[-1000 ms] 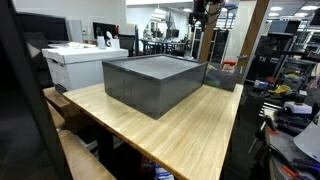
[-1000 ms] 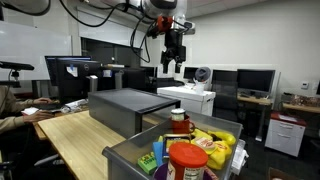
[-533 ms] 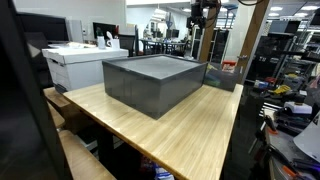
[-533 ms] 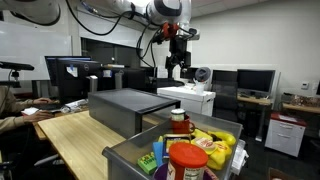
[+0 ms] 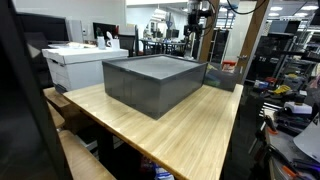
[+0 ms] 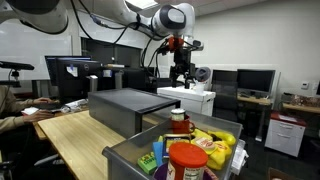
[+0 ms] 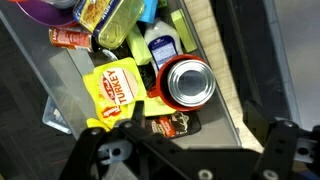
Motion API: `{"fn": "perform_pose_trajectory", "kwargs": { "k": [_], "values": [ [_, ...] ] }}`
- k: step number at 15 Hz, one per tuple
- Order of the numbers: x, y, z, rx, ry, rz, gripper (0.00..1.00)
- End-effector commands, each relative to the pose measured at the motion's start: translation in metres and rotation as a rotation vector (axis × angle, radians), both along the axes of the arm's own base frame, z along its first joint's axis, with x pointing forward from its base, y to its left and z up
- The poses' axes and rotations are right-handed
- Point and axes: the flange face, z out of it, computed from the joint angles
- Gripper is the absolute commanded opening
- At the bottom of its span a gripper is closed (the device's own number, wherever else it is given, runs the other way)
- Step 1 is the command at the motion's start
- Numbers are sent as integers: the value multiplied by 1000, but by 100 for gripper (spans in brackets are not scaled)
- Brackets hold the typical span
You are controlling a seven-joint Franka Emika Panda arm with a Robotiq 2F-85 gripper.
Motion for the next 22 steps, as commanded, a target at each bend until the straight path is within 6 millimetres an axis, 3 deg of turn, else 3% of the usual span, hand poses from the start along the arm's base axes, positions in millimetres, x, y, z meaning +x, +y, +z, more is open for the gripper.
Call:
{"fn": "perform_pose_trajectory", "kwargs": {
  "k": [1, 7, 13, 17, 22],
  "values": [
    [20, 10, -22, 27, -61, 36, 100],
    [50, 29, -86, 116, -183, 32, 100],
    [46, 37, -128, 222, -254, -16, 100],
    [30, 32, -121, 220, -345, -61, 100],
    [-11, 30, -96, 195, -410, -115, 100]
  ]
}}
